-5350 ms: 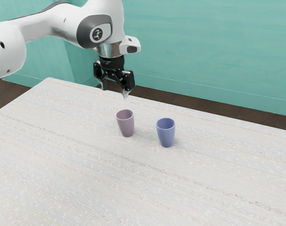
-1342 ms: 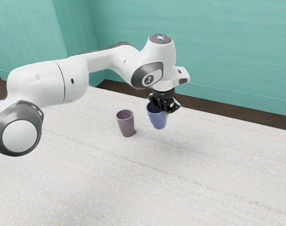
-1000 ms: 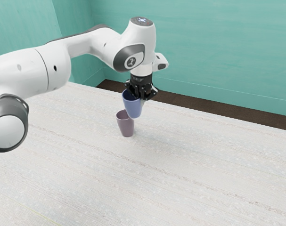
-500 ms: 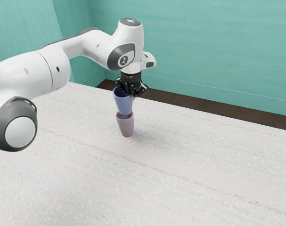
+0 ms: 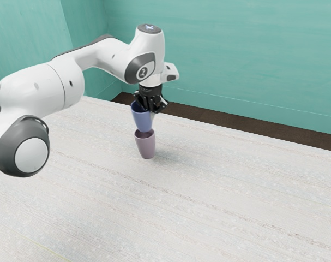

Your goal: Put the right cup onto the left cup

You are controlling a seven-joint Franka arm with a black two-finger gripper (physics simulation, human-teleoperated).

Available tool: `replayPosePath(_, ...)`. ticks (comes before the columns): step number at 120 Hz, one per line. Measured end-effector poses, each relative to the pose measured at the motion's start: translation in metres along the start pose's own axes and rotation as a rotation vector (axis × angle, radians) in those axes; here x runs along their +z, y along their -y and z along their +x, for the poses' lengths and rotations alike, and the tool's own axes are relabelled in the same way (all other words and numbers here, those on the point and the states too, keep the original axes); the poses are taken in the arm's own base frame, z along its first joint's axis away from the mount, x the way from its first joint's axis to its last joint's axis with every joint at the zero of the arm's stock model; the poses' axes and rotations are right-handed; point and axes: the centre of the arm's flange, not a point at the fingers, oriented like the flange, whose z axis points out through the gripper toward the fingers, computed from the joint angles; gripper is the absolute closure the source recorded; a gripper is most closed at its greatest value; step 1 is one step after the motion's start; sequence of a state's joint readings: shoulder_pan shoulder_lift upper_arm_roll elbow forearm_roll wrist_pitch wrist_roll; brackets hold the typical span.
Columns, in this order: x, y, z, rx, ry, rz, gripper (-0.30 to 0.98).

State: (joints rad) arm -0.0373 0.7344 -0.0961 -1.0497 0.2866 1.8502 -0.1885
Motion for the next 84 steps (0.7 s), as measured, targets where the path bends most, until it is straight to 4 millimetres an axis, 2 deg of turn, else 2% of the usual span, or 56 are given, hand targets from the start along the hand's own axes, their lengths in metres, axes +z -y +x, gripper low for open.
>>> replayPosePath(16,0.0024,0.0062,0.0002,0.008,0.004,-0.001,0.79)
replayPosePath(84,0.0098,0.0019,-0.0036,0.04,0.034,-0.048,0.79)
